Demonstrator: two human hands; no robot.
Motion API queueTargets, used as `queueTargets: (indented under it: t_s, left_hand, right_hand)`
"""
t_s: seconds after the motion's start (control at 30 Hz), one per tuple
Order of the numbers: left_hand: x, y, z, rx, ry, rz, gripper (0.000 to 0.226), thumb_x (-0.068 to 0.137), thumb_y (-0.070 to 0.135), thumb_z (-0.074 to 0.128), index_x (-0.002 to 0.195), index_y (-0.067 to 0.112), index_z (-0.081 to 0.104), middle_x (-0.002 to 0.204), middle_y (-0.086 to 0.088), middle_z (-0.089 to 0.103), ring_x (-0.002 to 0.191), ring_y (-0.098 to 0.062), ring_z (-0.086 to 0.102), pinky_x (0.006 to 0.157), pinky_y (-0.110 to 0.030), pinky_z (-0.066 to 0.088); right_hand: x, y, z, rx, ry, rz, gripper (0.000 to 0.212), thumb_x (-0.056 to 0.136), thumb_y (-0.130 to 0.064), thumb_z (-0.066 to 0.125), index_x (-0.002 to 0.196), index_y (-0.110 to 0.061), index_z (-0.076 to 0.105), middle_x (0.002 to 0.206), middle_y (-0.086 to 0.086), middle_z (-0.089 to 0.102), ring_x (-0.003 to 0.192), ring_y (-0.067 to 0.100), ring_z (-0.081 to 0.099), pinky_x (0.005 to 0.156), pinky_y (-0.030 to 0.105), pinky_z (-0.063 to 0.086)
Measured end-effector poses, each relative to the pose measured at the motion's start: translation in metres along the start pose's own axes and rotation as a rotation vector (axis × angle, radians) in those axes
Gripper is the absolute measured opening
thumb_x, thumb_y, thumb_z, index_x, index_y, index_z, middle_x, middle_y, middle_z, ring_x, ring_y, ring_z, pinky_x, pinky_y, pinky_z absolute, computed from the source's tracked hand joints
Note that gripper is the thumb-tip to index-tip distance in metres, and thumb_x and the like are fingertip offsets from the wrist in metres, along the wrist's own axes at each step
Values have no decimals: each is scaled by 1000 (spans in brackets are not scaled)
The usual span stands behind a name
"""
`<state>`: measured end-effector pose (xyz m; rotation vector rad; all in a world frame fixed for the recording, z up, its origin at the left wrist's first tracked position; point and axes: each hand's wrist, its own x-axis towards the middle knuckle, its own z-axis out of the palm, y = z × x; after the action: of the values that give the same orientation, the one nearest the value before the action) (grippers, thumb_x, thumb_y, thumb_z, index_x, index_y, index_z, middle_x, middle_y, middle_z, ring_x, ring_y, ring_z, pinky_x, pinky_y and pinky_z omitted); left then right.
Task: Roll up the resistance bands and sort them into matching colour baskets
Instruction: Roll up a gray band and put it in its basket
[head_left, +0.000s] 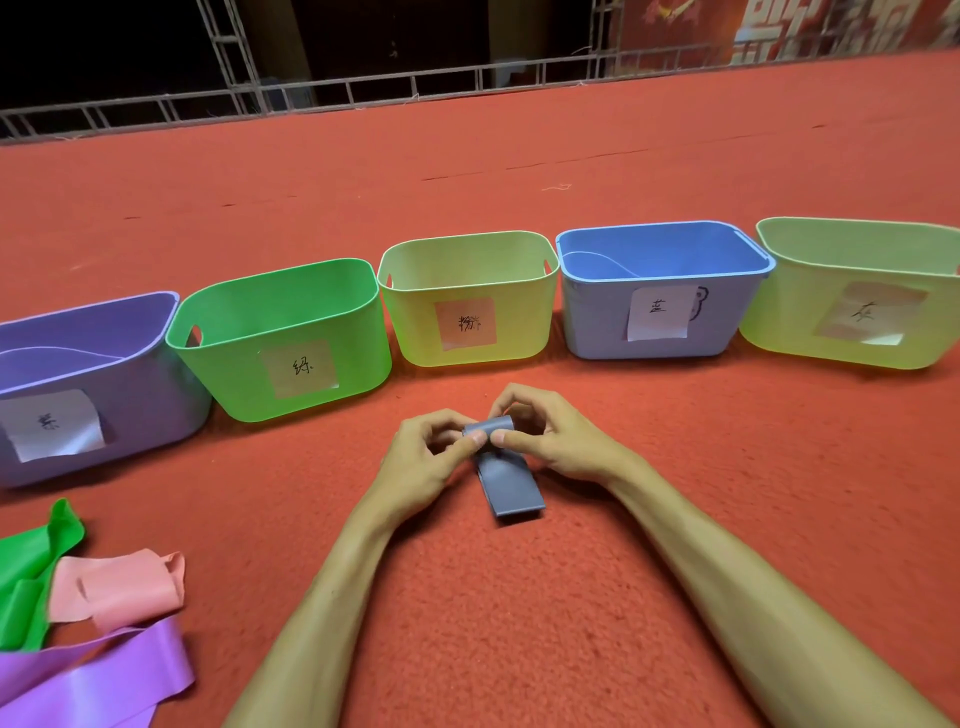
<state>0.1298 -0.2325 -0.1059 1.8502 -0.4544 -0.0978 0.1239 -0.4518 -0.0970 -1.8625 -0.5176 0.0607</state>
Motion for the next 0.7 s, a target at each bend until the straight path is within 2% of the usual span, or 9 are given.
queueTargets:
  t_s: [0.07, 0.13, 0.3, 0.4, 0.43, 0.5, 0.6, 0.63, 0.7]
  left_hand:
    - [0, 1, -1, -55, 6, 24, 30, 85, 46, 75, 101, 21, 76, 93, -15, 75, 81, -22, 61, 77, -41, 45]
    - [-1, 2, -1, -80, 18, 46, 28, 85, 39, 78, 103, 17, 75, 98, -11, 77, 87, -21, 64, 82, -42, 47]
    - [-3, 3, -2, -82, 37, 82, 20, 87, 10, 82, 105, 10, 75, 99, -3, 78, 85, -7, 63, 76, -27, 44]
    - [-2, 3, 0, -86, 68, 93, 24, 85, 2, 82, 106, 8, 75, 100, -1, 79, 82, 0, 63, 71, -19, 44]
    - [-2, 4, 0, -91, 78, 97, 25, 84, 1, 82, 107, 8, 76, 99, 0, 79, 78, 3, 62, 70, -17, 44]
    - [-1, 2, 0, -94, 87, 96, 29, 83, 2, 84, 109, 10, 75, 96, 3, 78, 71, 5, 57, 69, -15, 43]
    - [-1, 0, 0, -142, 77, 60, 35, 82, 19, 85, 114, 16, 71, 88, -2, 77, 71, -4, 53, 70, -18, 44]
    - [-1, 2, 0, -159, 49, 43, 29, 85, 23, 82, 111, 15, 72, 85, -2, 76, 72, -6, 55, 72, -18, 44]
    - [1, 3, 2, -149, -12, 17, 7, 97, 19, 72, 100, 12, 73, 75, 10, 72, 72, 1, 59, 68, -14, 45]
  right_hand:
    - [-1, -1, 0, 18, 1, 9, 15, 97, -15, 71, 106, -17, 60, 82, 16, 65, 75, 13, 55, 58, 31, 48]
    - [-1, -2, 2, 47, 18, 23, 17, 95, -13, 73, 107, -16, 61, 73, -2, 62, 69, 8, 55, 55, 28, 46]
    - [3, -1, 4, 106, 96, 111, 17, 89, -20, 75, 103, -16, 66, 71, 11, 60, 61, 13, 53, 45, 22, 42]
    - [7, 2, 5, 136, 131, 122, 21, 91, -33, 74, 95, -12, 74, 77, 9, 68, 66, 15, 55, 59, 31, 44]
    - [7, 2, 6, 145, 133, 102, 20, 94, -29, 73, 95, -9, 74, 81, 7, 70, 72, 15, 58, 66, 32, 45]
    - [7, 2, 7, 171, 124, 54, 11, 98, -16, 70, 99, -5, 73, 89, 4, 72, 82, 10, 63, 75, 25, 49]
    - [5, 1, 7, 222, 104, -5, 13, 98, -11, 69, 107, -2, 70, 100, 14, 75, 93, 16, 67, 86, 29, 52]
    - [4, 1, 7, 245, 101, -21, 16, 98, -10, 69, 110, -1, 69, 104, 20, 75, 97, 18, 68, 89, 33, 52]
    - [3, 0, 8, 276, 95, -35, 19, 97, -7, 69, 114, 1, 66, 110, 27, 72, 101, 21, 68, 93, 35, 52]
